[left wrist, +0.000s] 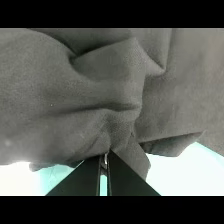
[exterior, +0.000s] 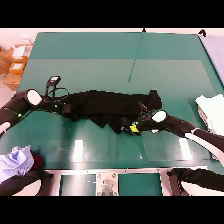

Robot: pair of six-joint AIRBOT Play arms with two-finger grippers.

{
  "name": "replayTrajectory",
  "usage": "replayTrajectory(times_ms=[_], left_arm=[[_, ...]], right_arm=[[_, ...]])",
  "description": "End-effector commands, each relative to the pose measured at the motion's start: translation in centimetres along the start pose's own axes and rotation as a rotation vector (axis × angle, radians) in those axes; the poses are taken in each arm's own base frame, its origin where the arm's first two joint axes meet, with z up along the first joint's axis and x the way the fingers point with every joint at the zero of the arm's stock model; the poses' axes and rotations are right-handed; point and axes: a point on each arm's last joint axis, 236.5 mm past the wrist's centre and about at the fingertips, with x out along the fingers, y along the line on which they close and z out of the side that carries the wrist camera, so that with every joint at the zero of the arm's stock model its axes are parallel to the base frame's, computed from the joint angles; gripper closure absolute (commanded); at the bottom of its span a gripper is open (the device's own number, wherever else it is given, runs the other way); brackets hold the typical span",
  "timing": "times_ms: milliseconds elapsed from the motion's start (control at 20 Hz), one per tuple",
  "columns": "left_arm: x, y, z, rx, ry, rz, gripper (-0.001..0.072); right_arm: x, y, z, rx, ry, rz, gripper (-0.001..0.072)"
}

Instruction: Fold the shirts.

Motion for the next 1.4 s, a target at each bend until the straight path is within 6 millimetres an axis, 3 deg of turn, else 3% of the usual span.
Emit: replayTrajectory(times_ms=[0, 150, 350, 450, 600, 650, 700, 750, 900, 1000, 1150, 1250, 1350], left_arm=[[0.0, 0.2, -0.9, 0.013, 0.036, 0.008, 0.0678], [-0.1, 0.6, -2.1, 0.032, 0.087, 0.023, 0.0678], [-0.1, 0.0, -2.8, 0.017, 0.119, 0.0, 0.0678], [-0.2, -1.3, -2.6, -0.025, 0.11, -0.054, 0.0678], [-0.4, -3.5, -2.8, -0.054, 0.121, -0.147, 0.0676], [-0.6, -4.0, -3.1, -0.043, 0.138, -0.168, 0.0511], [-1.0, -4.4, -3.4, -0.036, 0.163, -0.178, 0.0152], [-1.9, -4.5, -3.6, -0.016, 0.192, -0.185, 0.0041], [-4.9, -3.7, -2.5, 0.02, 0.22, -0.205, 0.0042], [-5.5, -1.4, -0.9, -0.04, 0.161, -0.179, 0.0043], [-3.9, 2.6, 0.0, -0.153, 0.054, -0.132, 0.0044], [-2.0, 2.8, -0.4, -0.194, 0.0, -0.159, 0.0044], [0.3, 1.6, -0.9, -0.237, -0.014, -0.236, 0.0044]], right_arm=[[-0.6, 0.7, 0.1, -0.094, 0.054, -0.003, 0.0699], [-6.1, -3.8, 0.9, -0.068, 0.101, -0.121, 0.0699], [-16.3, -12.4, 4.6, 0.137, -0.093, -0.323, 0.0699], [-18.9, -14.4, 5.7, 0.217, -0.169, -0.315, 0.0699], [-20.2, -16.3, 6.4, 0.272, -0.208, -0.319, 0.0699], [-20.2, -16.2, 6.5, 0.256, -0.206, -0.317, 0.0699], [-20.0, -15.9, 6.4, 0.227, -0.198, -0.31, 0.0699], [-19.9, -15.8, 6.4, 0.215, -0.194, -0.311, 0.0699], [-19.8, -15.7, 6.4, 0.186, -0.187, -0.314, 0.0699], [-19.8, -15.7, 6.4, 0.184, -0.187, -0.315, 0.0699], [-19.8, -15.7, 6.4, 0.165, -0.184, -0.316, 0.0699], [-19.8, -15.7, 6.4, 0.165, -0.185, -0.316, 0.0699], [-19.8, -15.7, 6.5, 0.164, -0.189, -0.315, 0.0699]])
